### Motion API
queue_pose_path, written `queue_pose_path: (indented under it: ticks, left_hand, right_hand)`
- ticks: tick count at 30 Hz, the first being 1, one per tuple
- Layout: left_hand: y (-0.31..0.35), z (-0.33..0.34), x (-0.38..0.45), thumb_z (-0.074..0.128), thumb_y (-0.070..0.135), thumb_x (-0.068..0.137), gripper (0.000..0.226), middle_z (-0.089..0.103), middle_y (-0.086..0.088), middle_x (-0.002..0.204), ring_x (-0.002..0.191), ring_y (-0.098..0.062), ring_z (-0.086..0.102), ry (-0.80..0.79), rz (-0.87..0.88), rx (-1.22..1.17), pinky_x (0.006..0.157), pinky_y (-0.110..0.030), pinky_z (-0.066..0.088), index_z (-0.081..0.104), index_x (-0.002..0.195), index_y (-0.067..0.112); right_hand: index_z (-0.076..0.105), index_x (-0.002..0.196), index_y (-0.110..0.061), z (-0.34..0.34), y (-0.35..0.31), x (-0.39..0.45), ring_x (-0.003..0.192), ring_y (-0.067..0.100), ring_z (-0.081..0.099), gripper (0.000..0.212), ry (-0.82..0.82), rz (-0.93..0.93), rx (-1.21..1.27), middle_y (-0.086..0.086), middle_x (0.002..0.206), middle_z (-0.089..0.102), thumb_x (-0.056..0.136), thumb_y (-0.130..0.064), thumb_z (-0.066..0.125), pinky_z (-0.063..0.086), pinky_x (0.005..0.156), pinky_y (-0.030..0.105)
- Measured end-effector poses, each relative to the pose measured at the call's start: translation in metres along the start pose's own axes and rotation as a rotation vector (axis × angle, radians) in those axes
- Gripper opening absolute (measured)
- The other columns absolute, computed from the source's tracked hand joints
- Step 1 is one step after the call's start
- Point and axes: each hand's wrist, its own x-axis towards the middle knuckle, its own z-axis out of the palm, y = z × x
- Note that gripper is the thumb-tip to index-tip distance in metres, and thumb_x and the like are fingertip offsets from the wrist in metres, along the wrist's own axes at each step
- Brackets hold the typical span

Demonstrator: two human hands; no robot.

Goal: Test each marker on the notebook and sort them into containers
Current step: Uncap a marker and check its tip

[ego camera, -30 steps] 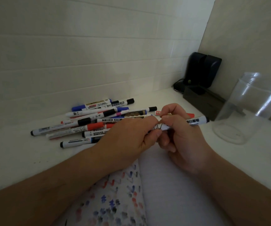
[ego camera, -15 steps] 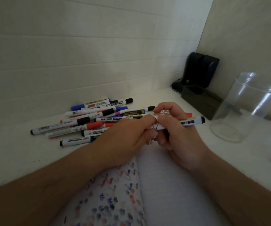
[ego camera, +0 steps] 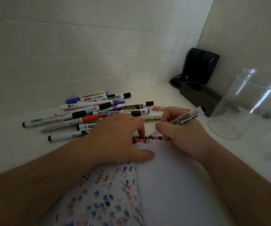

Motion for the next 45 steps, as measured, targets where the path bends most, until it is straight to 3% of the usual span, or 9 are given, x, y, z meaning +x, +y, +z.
queue_pose_path:
  ticks: [10,20,27,32,40,45]
  left_hand:
    - [0.0,0.0,0.001,0.049,0.092,0.068,0.06,0.051,0.021,0.101,0.095,-0.004,0.049,0.0,-0.004,0.006,0.083,-0.031,0.044,0.052,0.106,0.046]
    - [0.0,0.0,0.001,0.048,0.093,0.066,0.06,0.052,0.021,0.098,0.092,-0.004,0.049,-0.01,-0.017,0.009,0.079,-0.031,0.044,0.052,0.104,0.046]
    - [0.0,0.001,0.002,0.047,0.093,0.067,0.06,0.053,0.021,0.1,0.094,-0.005,0.05,-0.009,-0.013,0.013,0.082,-0.032,0.045,0.052,0.105,0.046]
    - [0.0,0.001,0.002,0.048,0.093,0.067,0.059,0.051,0.021,0.099,0.093,-0.004,0.049,-0.01,-0.012,0.013,0.079,-0.031,0.042,0.051,0.104,0.047]
    - [0.001,0.0,0.001,0.046,0.094,0.067,0.06,0.05,0.021,0.098,0.092,-0.004,0.048,-0.018,-0.015,0.011,0.08,-0.031,0.043,0.051,0.104,0.047]
    - [0.002,-0.002,0.001,0.046,0.094,0.067,0.06,0.05,0.021,0.098,0.092,-0.004,0.048,-0.024,-0.018,0.013,0.081,-0.031,0.045,0.05,0.103,0.047]
  right_hand:
    - [0.057,0.064,-0.011,0.007,0.0,0.001,0.049,0.021,0.059,0.025,0.01,0.085,-0.067,0.01,0.058,0.067,0.079,-0.003,0.075,0.049,0.045,0.028]
    - [0.057,0.066,-0.01,0.005,-0.001,-0.001,0.049,0.016,0.057,0.024,-0.003,0.106,-0.03,0.008,0.058,0.064,0.082,-0.002,0.072,0.044,0.044,0.025]
    - [0.051,0.054,-0.021,0.007,-0.001,-0.001,0.049,0.017,0.055,0.037,0.001,0.063,-0.109,0.004,0.054,0.06,0.078,-0.001,0.07,0.044,0.047,0.026]
    - [0.056,0.066,-0.008,0.006,0.001,-0.002,0.048,0.015,0.056,0.023,0.03,0.075,-0.02,0.007,0.056,0.063,0.083,0.0,0.07,0.045,0.043,0.024]
    - [0.053,0.06,-0.015,0.006,0.003,-0.001,0.049,0.019,0.057,0.031,-0.004,0.068,-0.061,0.006,0.055,0.063,0.081,0.0,0.07,0.045,0.045,0.025]
    - [0.056,0.068,-0.011,0.005,0.009,0.002,0.051,0.021,0.058,0.022,0.037,0.046,-0.07,0.015,0.062,0.065,0.083,-0.005,0.071,0.048,0.047,0.029]
